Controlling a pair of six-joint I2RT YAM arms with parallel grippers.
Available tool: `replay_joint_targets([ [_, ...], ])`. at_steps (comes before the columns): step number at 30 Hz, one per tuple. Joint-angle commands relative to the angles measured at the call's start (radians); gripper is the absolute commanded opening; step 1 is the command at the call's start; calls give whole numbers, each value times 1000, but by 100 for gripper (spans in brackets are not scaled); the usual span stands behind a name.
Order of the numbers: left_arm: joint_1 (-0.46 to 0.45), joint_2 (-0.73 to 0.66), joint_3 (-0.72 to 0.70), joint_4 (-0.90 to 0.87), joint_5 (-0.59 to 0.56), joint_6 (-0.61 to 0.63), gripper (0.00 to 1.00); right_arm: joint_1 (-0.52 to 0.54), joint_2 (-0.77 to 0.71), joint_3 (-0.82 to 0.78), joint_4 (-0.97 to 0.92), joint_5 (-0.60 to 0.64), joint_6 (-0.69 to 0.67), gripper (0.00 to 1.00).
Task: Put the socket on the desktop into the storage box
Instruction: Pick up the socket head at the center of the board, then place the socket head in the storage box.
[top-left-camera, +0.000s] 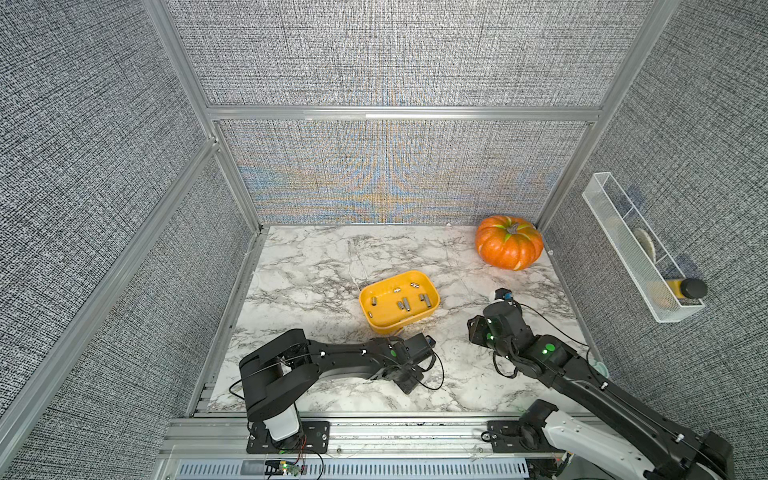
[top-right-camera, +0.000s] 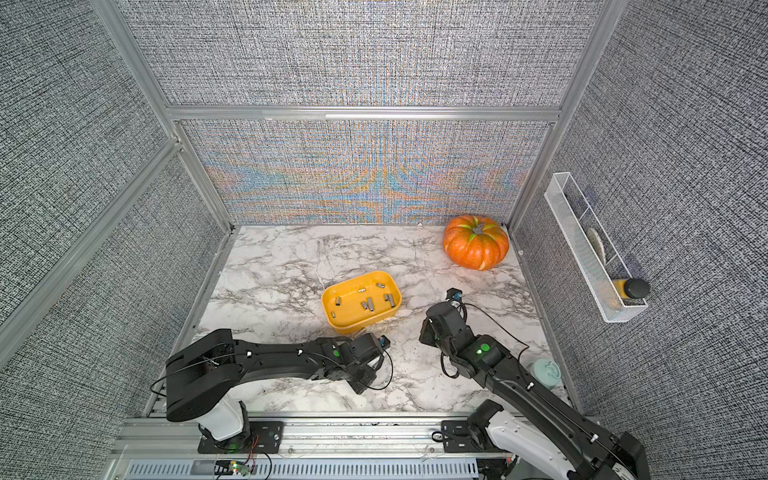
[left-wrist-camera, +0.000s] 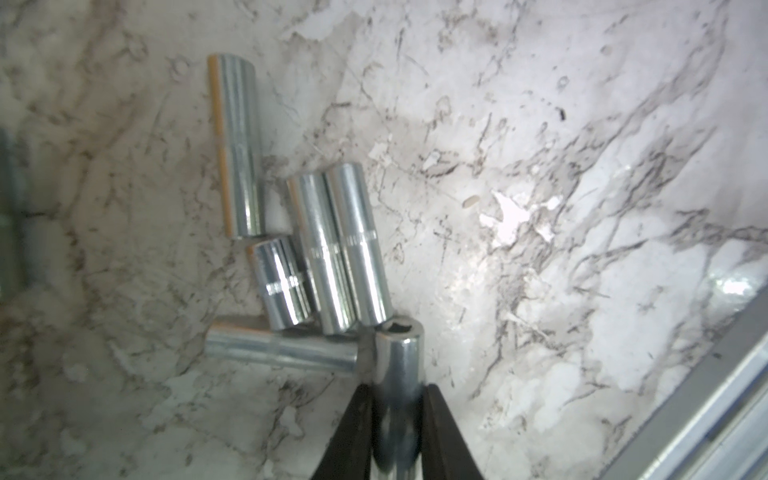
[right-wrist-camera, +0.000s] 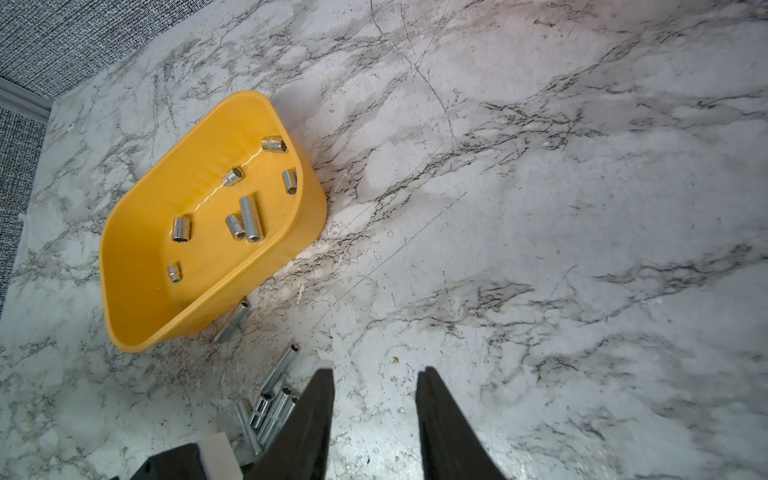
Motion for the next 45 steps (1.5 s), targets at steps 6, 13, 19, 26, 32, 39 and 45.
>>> replay_joint_targets([
  [6, -12, 21, 20, -78, 11, 41, 12, 0, -7, -8, -14, 24, 20, 39],
  [13, -13, -53, 71, -124, -4, 56, 0, 1, -7, -14, -13, 28, 21, 39],
  [19, 8, -158, 196, -133, -69, 36, 0, 1, -11, -26, 11, 30, 29, 39],
  [26, 265, -152, 349, -144, -75, -53, 0, 1, 12, -38, 32, -7, 26, 39],
  [32, 455, 35, 454, -185, 6, -99, 0, 2, 35, -43, 42, -58, 6, 39],
  [39, 519, 177, 468, -159, 24, -102, 19, 6, 46, -42, 21, -82, -14, 39],
  [45, 530, 202, 490, -166, 1, -94, 47, 13, 65, -43, 28, -119, -54, 41],
])
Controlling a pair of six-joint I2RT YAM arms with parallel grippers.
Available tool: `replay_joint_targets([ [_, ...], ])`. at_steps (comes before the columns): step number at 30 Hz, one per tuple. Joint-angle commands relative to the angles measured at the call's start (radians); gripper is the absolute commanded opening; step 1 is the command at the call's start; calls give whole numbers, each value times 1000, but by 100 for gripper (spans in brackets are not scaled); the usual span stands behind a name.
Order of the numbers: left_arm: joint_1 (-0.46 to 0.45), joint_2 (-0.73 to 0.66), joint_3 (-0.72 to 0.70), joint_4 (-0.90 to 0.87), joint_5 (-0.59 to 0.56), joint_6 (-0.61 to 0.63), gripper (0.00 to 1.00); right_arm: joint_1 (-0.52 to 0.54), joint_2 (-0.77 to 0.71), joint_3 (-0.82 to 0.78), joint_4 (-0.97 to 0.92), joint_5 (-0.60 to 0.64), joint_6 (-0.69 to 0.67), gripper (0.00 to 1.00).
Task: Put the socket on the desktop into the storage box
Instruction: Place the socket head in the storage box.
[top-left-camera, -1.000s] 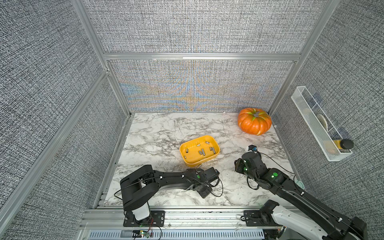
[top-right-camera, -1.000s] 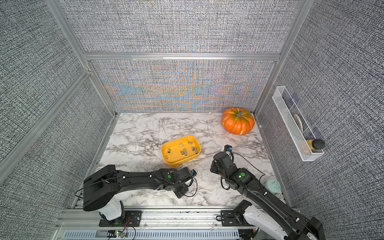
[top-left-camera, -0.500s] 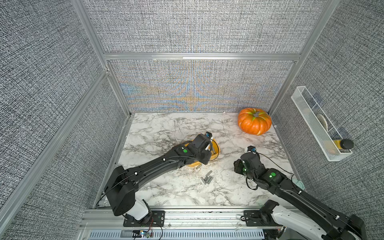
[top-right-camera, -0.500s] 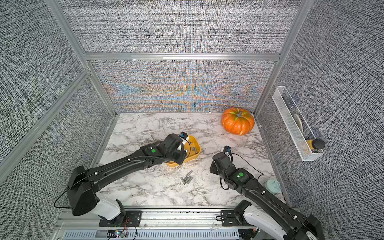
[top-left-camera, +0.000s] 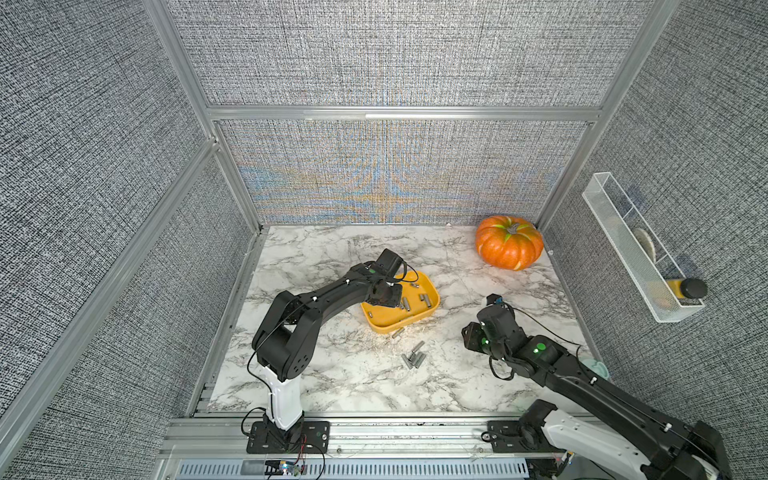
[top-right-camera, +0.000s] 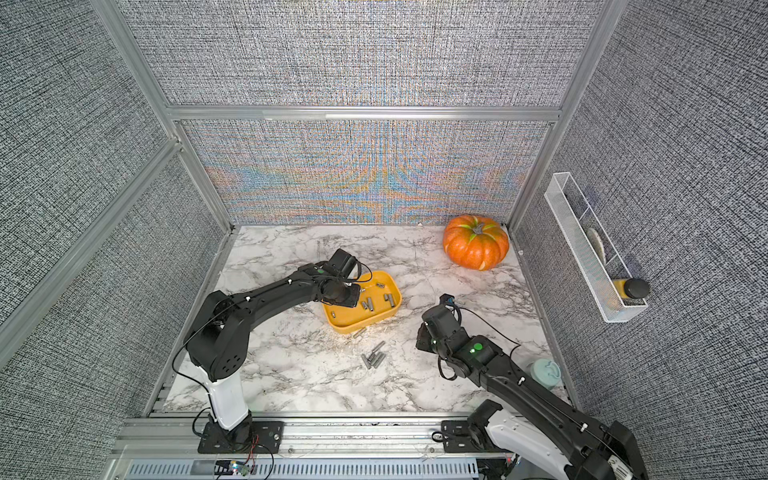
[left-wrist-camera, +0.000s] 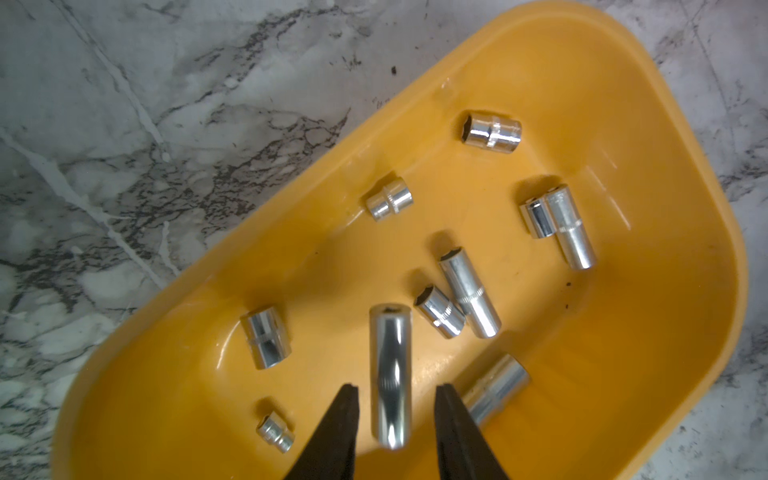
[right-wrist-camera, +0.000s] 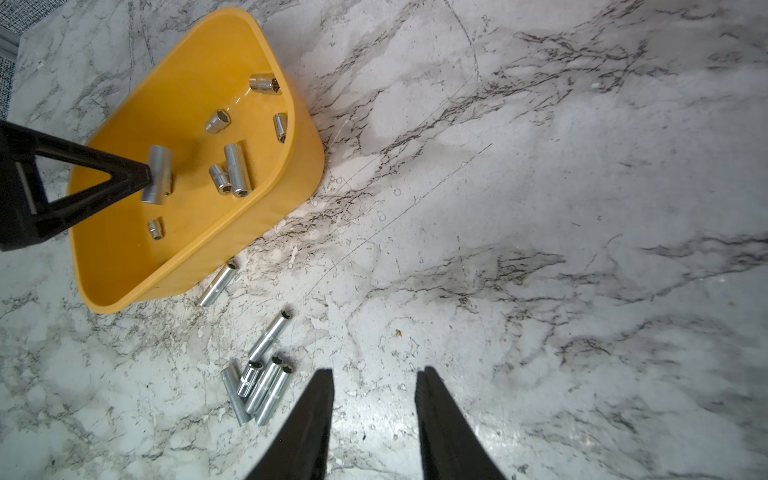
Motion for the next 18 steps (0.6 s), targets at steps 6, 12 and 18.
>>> replay_joint_targets([
  [6, 5, -43, 3, 5, -23, 7, 58, 54, 89, 9, 36, -106, -151, 45],
  [12, 6, -182, -58, 22, -24, 3, 62, 211, 214, 57, 76, -132, -259, 54],
  [18, 3, -405, -273, 115, 37, -43, 64, 280, 326, 68, 124, -162, -326, 61],
])
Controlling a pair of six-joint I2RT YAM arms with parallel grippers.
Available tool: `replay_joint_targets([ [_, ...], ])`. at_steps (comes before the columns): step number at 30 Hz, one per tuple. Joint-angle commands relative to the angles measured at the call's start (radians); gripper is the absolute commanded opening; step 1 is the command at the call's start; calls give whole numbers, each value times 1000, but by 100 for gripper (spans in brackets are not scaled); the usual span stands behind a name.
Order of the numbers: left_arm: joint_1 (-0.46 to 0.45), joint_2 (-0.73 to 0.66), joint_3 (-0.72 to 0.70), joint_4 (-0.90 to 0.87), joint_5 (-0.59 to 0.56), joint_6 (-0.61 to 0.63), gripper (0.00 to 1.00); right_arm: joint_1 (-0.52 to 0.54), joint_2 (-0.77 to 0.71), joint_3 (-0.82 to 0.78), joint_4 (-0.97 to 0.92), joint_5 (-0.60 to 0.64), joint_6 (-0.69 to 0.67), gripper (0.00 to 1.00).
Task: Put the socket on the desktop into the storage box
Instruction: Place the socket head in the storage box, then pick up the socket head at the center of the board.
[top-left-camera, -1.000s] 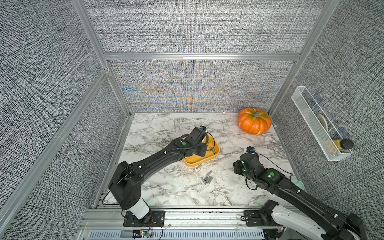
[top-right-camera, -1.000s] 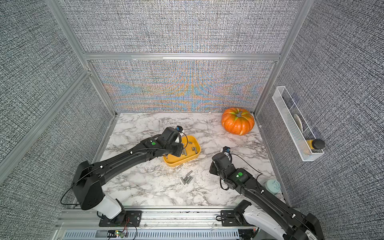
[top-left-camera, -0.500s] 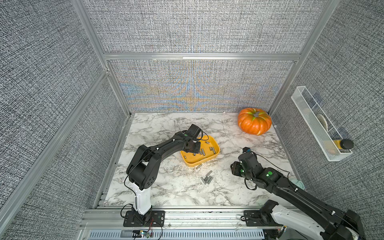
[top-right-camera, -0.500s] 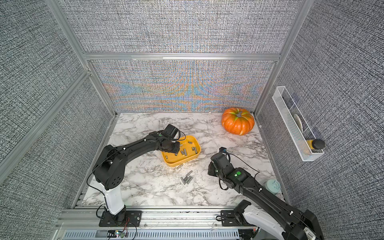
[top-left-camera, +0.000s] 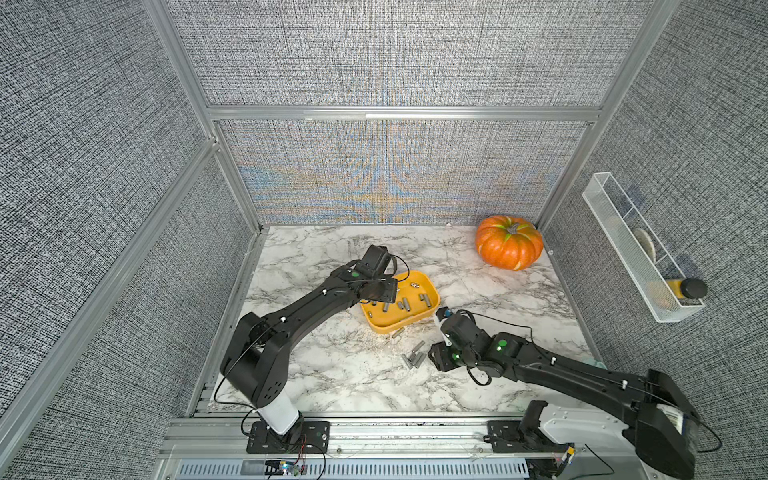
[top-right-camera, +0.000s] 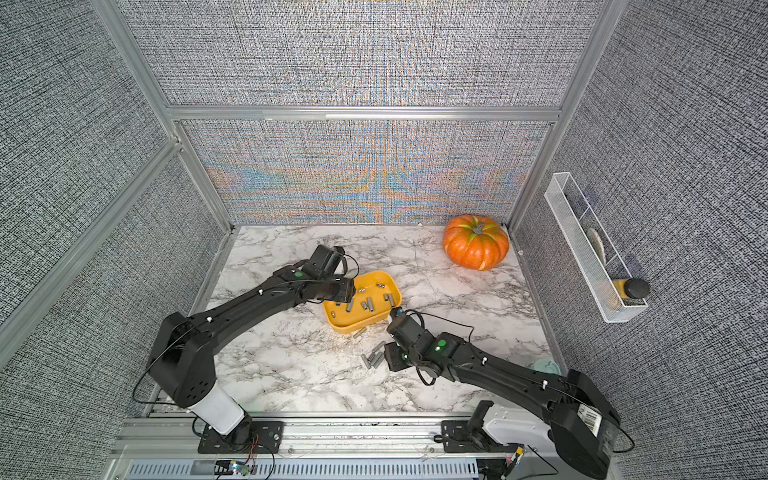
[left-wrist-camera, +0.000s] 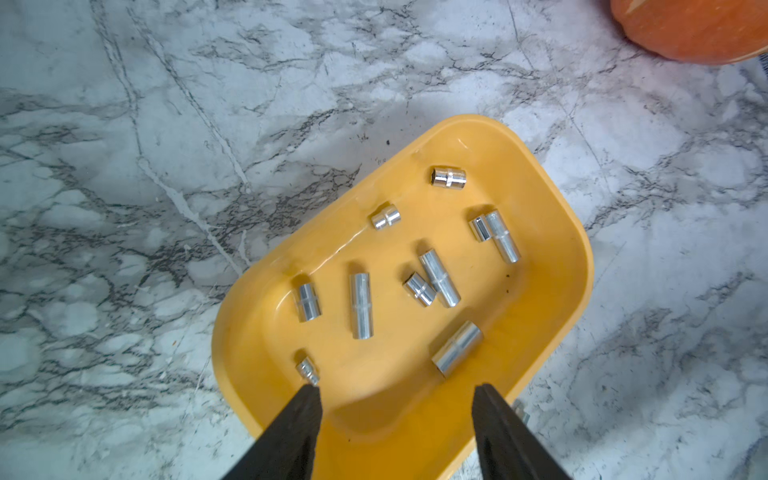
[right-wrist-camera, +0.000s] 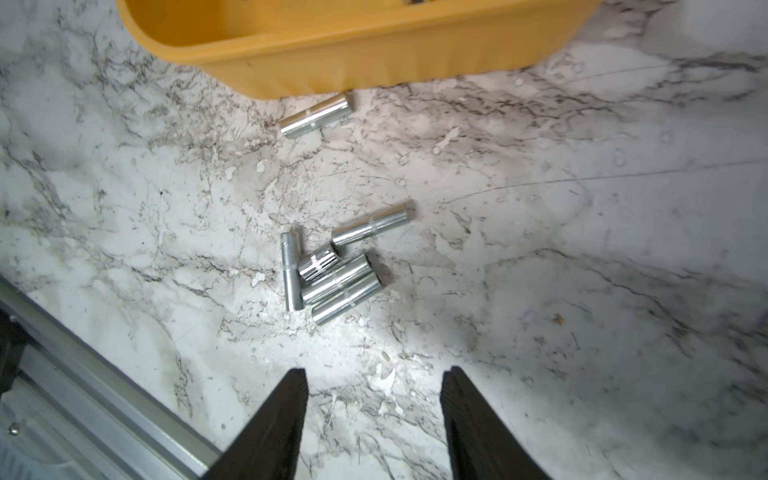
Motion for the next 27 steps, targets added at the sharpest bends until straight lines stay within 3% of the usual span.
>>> replay_joint_targets([
  [1, -1, -107, -118, 71, 55, -42, 64, 12, 45, 8, 27, -11, -68, 62],
  [8, -36, -394, -427, 184, 117, -168, 66, 10, 160, 45, 28, -6, -134, 64],
  [14, -77, -574, -592, 211, 110, -245, 67, 10, 221, 65, 31, -13, -192, 64],
  [21, -81, -660, -698, 211, 113, -291, 67, 10, 282, 82, 33, -32, -242, 64],
  [27, -82, -655, -751, 214, 138, -292, 68, 10, 311, 97, 35, -38, -269, 64],
])
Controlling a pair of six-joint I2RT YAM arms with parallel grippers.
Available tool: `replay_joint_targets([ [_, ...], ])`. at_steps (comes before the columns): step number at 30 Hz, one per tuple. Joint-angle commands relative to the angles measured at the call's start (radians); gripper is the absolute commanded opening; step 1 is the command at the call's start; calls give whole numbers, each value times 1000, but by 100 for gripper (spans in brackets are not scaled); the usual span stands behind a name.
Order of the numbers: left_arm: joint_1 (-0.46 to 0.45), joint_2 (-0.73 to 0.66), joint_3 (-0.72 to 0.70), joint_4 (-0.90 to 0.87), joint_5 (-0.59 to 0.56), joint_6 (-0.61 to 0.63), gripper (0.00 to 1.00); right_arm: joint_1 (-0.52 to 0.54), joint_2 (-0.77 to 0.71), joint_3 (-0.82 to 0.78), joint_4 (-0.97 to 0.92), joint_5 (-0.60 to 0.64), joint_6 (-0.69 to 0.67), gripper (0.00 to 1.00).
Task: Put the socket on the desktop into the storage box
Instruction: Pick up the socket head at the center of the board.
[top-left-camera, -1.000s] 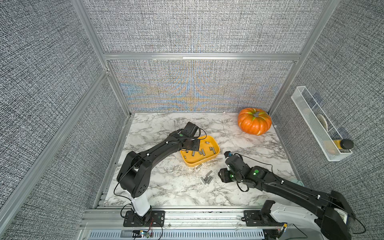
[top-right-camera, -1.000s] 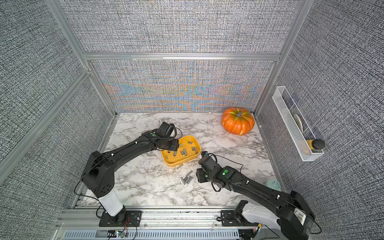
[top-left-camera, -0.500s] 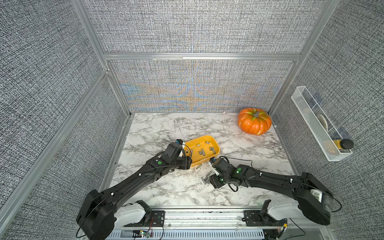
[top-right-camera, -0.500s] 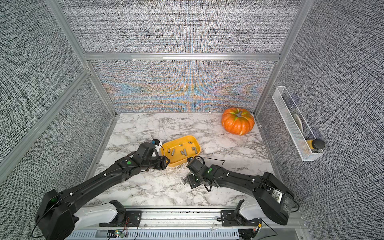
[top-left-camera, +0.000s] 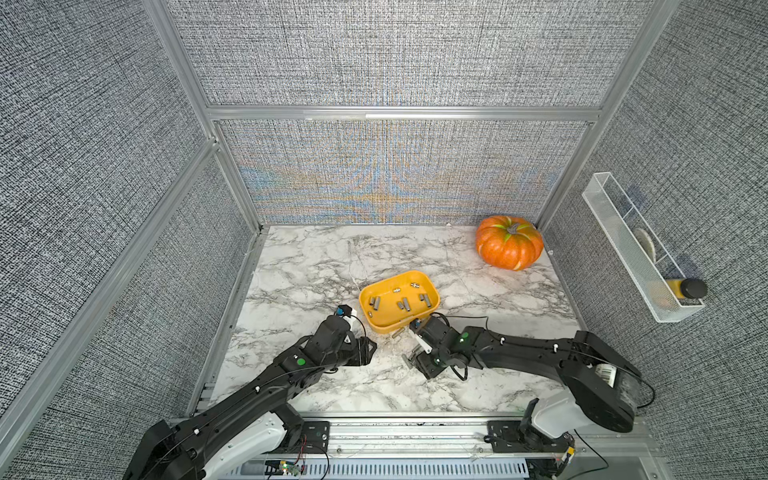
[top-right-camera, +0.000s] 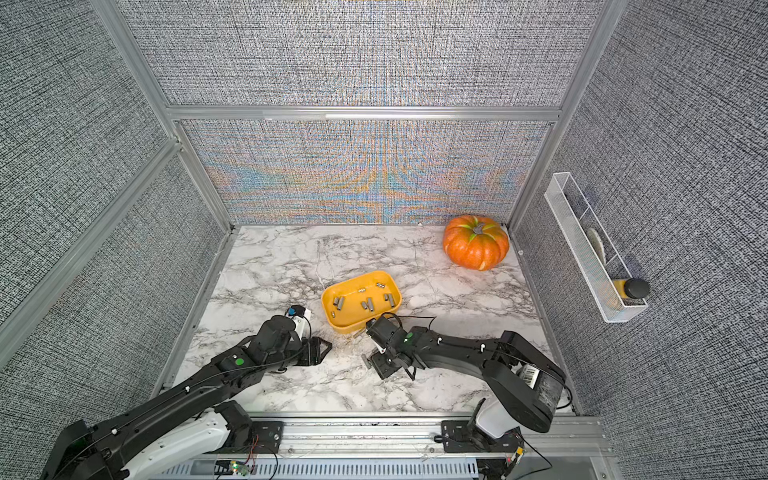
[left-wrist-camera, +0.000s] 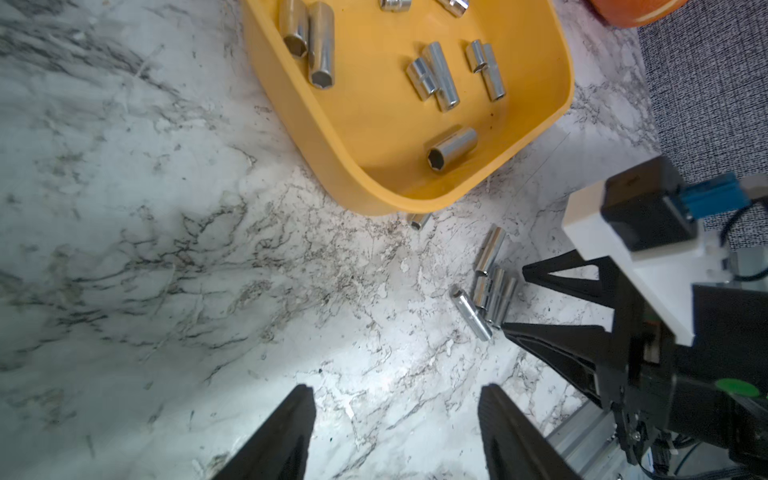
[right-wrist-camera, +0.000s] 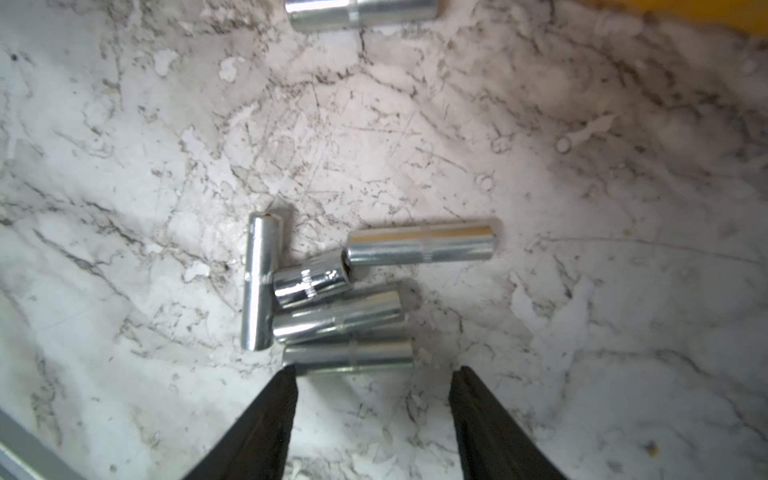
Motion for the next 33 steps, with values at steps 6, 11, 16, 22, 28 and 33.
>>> replay_joint_targets([
  [6, -1, 17, -27, 36, 32, -6, 68, 1, 28, 11, 2, -22, -41, 64],
  [11, -1, 18, -32, 43, 33, -9, 68, 2, 20, 3, -3, -23, -31, 64],
  [16, -1, 27, -30, 45, 30, -7, 68, 4, 4, -7, -12, -26, -12, 62],
  [22, -3, 47, -33, 56, 29, -7, 68, 28, 5, -15, -20, -18, 18, 50],
  [28, -3, 61, -31, 60, 25, -7, 68, 61, 10, -24, -27, -6, 48, 35],
  [33, -4, 76, -29, 59, 18, -4, 68, 85, 14, -32, -34, 23, 75, 25],
])
